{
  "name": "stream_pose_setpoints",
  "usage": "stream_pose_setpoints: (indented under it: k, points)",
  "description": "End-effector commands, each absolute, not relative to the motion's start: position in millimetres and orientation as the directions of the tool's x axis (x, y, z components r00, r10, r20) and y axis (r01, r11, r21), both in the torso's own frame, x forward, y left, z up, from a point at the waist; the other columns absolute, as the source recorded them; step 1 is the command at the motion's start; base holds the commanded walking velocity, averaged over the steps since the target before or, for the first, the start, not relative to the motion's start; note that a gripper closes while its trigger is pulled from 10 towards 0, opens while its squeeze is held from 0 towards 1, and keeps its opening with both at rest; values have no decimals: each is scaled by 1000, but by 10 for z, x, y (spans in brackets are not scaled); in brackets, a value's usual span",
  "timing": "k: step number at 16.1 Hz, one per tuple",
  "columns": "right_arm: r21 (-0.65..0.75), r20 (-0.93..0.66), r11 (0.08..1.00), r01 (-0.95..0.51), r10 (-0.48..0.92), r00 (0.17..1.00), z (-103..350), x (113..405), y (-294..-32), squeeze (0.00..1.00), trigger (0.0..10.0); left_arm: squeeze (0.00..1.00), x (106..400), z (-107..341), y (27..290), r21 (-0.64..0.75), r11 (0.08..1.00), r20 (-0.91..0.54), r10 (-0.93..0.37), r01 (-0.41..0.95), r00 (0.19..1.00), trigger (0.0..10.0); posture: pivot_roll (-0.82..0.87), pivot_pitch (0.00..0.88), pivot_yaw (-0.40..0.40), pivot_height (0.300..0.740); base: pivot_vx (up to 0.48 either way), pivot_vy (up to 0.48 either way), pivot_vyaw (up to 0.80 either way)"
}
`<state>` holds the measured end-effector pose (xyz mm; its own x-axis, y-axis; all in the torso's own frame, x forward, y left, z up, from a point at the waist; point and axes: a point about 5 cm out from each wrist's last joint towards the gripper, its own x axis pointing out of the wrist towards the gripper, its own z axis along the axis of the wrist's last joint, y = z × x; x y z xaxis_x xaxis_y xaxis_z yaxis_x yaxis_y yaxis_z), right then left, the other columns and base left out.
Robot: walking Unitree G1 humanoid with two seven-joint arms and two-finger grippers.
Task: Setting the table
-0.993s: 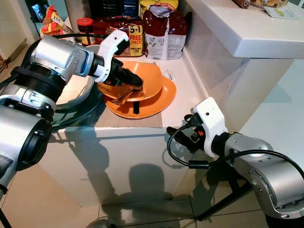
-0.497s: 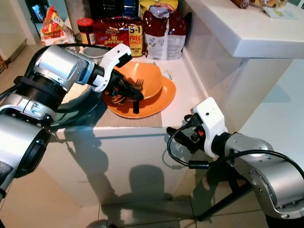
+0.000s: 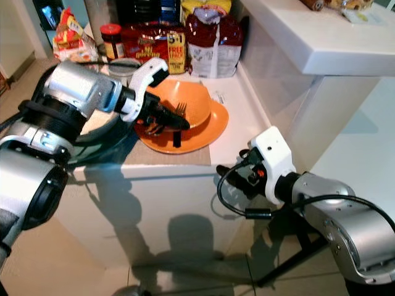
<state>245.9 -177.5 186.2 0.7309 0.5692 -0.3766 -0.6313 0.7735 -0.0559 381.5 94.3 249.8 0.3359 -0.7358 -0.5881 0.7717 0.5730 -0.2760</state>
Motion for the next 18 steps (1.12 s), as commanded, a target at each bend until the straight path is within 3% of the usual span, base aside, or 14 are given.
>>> stream_pose_setpoints:
  k: [1, 7, 11, 12, 13, 14, 15, 18]
  points:
    - [-73, -375, 771, -632, 566, 734, 1883, 2456, -1788, 0, 10000, 1000, 3829, 2598, 924, -277, 576, -569, -743, 769, 351, 10000, -2, 0, -28, 740, 0, 0, 0]
    - [-73, -376, 771, -633, 566, 733, 1880, 2451, -1789, 0, 10000, 1000, 3892, 2481, 981, -251, 670, -596, -676, 699, 434, 10000, -3, 0, -29, 740, 0, 0, 0]
    - [-74, -378, 772, -632, 564, 734, 1879, 2448, -1789, 0, 10000, 1000, 3891, 2402, 954, -212, 664, -623, -657, 717, 424, 10000, -5, 0, -26, 740, 0, 0, 0]
    - [-75, -378, 772, -631, 564, 734, 1881, 2448, -1790, 0, 10000, 788, 3896, 2384, 951, -188, 663, -632, -646, 724, 428, 10000, -6, 0, -25, 740, 0, 0, 0]
    - [-76, -377, 773, -630, 563, 735, 1883, 2450, -1790, 0, 10000, 322, 3910, 2372, 957, -138, 662, -639, -628, 737, 444, 10000, -6, 0, -26, 740, 0, 0, 0]
    - [-76, -377, 773, -630, 563, 736, 1884, 2450, -1790, 0, 10000, 322, 3913, 2370, 958, -126, 661, -641, -623, 740, 448, 10000, -6, 0, -26, 740, 0, 0, 0]
    - [-76, -376, 773, -630, 563, 736, 1886, 2450, -1792, 0, 10000, 0, 3915, 2377, 948, -126, 656, -633, -630, 744, 449, 10000, -6, 0, -26, 740, 0, 0, 0]
    - [-77, -374, 774, -628, 561, 738, 1890, 2454, -1798, 0, 10000, 0, 3941, 2473, 935, -125, 654, -586, -655, 746, 477, 10000, -5, 0, -26, 740, 0, 0, 0]
